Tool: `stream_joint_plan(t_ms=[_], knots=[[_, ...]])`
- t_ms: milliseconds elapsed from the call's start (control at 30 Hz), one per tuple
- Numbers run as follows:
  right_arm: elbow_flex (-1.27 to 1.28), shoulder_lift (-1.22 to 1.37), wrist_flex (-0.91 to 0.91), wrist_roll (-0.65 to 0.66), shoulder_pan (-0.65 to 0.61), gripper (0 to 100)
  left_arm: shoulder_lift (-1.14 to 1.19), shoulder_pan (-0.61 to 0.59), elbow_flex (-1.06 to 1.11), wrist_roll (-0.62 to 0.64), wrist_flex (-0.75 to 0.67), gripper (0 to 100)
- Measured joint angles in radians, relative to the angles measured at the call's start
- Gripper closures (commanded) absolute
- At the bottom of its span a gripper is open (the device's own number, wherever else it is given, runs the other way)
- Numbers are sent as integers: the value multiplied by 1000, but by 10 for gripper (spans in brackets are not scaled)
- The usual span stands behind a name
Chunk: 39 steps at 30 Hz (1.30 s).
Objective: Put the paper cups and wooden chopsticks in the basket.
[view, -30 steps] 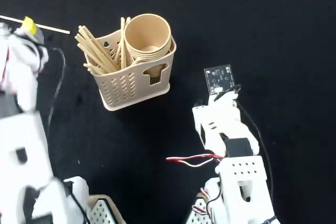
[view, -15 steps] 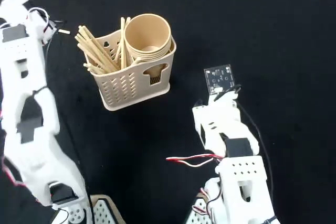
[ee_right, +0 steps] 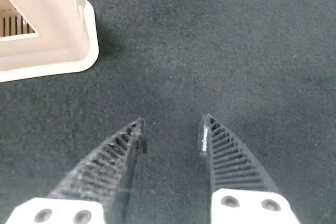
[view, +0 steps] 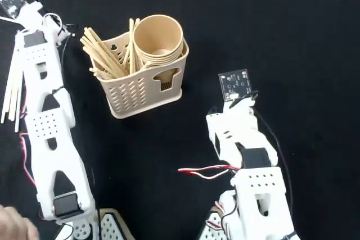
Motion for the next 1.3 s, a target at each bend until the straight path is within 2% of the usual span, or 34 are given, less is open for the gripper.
stream_joint_plan(t_ms=[200,400,700,1033,1200,1300], knots=[[0,0,0,0,0,825,74,6,-81,44,0,852],[0,0,0,0,0,825,77,6,5,117,-44,852],[0,0,0,0,0,825,83,58,14,127,-106,852],[0,0,0,0,0,825,83,54,14,132,-61,854],[0,0,0,0,0,825,83,75,29,49,-44,859],[0,0,0,0,0,825,86,101,41,-5,-41,901]])
